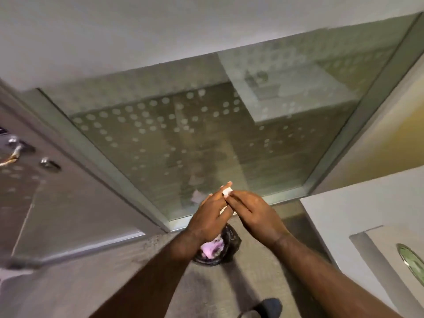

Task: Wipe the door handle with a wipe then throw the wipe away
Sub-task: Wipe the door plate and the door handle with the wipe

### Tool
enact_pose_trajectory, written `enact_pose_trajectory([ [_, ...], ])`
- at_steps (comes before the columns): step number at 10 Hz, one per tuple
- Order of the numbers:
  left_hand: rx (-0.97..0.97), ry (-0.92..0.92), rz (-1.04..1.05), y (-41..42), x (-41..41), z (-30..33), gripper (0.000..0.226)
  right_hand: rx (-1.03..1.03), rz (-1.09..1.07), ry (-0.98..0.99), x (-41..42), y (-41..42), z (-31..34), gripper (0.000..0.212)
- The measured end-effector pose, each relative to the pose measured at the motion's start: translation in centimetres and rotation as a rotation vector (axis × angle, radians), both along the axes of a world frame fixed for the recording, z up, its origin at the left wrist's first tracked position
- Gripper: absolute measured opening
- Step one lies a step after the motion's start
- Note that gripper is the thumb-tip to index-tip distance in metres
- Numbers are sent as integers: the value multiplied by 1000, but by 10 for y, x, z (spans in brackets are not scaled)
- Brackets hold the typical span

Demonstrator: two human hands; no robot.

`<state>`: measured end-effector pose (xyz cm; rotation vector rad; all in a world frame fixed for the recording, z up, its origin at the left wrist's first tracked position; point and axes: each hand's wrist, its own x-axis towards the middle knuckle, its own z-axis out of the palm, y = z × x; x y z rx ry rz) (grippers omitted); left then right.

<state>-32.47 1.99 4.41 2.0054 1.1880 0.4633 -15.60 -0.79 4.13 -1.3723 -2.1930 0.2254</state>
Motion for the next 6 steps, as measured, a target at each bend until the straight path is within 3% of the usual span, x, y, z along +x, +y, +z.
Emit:
enact_pose_trajectory([
  [2,52,34,212,-49,-159,3,54,66,141,101,-131,-15,31,25],
  [3,147,143,332,-74,-255,7,51,-120,167,162,-211,-11,37,29],
  [4,203,212,422,-89,-316,17,52,46,202,85,-255,-2,47,32],
  [6,351,434,562,-92,-432,71,71,580,262,45,-355,40,95,25],
])
